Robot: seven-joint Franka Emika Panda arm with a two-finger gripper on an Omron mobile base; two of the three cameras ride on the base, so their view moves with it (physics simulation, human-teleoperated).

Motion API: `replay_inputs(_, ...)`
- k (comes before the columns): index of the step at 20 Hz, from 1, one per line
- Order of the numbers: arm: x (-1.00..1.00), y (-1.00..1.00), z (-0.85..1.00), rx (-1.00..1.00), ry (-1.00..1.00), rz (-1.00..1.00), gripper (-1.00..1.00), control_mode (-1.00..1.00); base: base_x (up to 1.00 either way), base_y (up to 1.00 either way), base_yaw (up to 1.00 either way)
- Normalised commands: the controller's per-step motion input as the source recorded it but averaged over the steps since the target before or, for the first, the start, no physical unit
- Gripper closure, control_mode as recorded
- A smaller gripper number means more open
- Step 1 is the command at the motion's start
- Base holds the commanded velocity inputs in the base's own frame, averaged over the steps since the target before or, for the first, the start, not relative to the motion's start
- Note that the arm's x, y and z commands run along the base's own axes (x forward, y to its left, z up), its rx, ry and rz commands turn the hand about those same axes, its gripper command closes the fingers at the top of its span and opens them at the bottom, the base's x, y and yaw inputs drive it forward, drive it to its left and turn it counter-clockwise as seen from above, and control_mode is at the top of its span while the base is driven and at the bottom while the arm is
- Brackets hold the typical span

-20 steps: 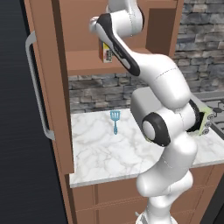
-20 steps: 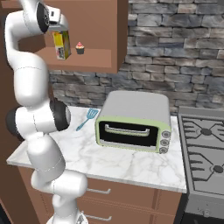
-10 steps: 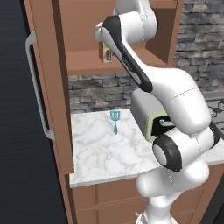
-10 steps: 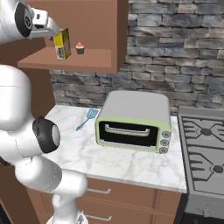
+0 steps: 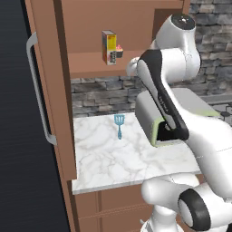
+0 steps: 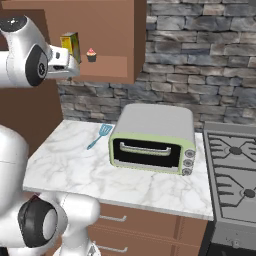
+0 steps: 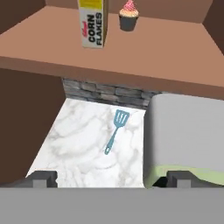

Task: Pick the cereal and canned food from the counter and place them in the cabinets closest to them.

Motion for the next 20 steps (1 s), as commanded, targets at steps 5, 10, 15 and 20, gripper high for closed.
replay_inputs(5,-0.56,-0.51,-1.0,-0.01,0.05,0.04,-1.0,-1.0,0.0,0.0,0.0)
replay_inputs(10,-0.15,-0.11,-0.27,-0.01,0.0,0.01,-1.0,-1.0,0.0,0.0,0.0)
replay_inputs(15,0.0,0.0,0.0,0.0,0.0,0.0,-1.0,-1.0,0.0,0.0,0.0)
replay_inputs(20,0.0,0.0,0.0,0.0,0.0,0.0,-1.0,1.0,-0.02,0.0,0.0)
